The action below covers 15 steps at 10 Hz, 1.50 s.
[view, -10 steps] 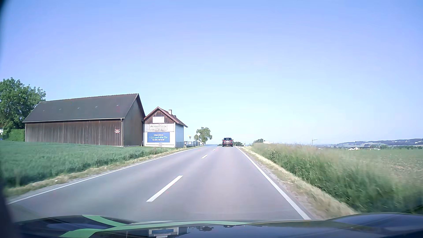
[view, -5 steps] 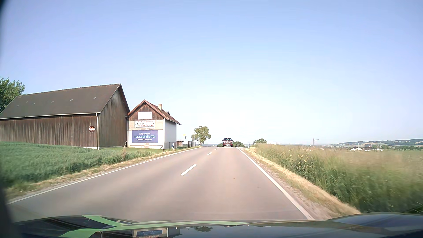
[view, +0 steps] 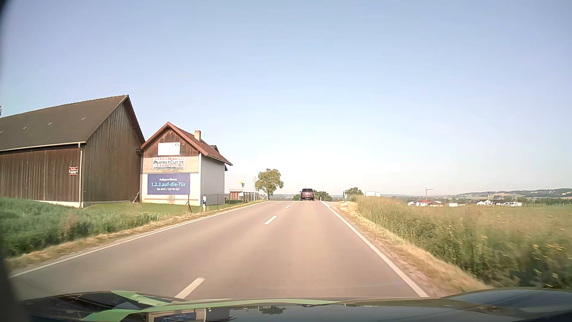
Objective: Follow the waypoints while adhering to traffic rules and regulations
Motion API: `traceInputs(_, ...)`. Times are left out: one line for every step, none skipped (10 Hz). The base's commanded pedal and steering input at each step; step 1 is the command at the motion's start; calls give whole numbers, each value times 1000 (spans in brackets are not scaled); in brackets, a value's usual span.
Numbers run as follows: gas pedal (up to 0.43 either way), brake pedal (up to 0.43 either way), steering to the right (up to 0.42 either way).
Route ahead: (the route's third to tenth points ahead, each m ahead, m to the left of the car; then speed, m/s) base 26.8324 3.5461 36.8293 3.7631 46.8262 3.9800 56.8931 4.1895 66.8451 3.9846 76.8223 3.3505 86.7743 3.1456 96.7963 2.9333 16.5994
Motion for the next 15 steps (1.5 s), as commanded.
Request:
traceInputs(118,0,-2)
traceInputs(98,0,-2)
traceInputs(79,0,-2)
traceInputs(79,0,-2)
traceInputs(79,0,-2)
traceInputs(87,0,-2)
traceInputs(118,0,-1)
traceInputs(169,0,-2)
traceInputs(177,0,-2)
traceInputs(209,0,-2)
traceInputs(209,0,-2)
traceInputs(209,0,-1)
traceInputs(209,0,-2)
traceInputs(177,0,-2)
traceInputs(138,0,-2)
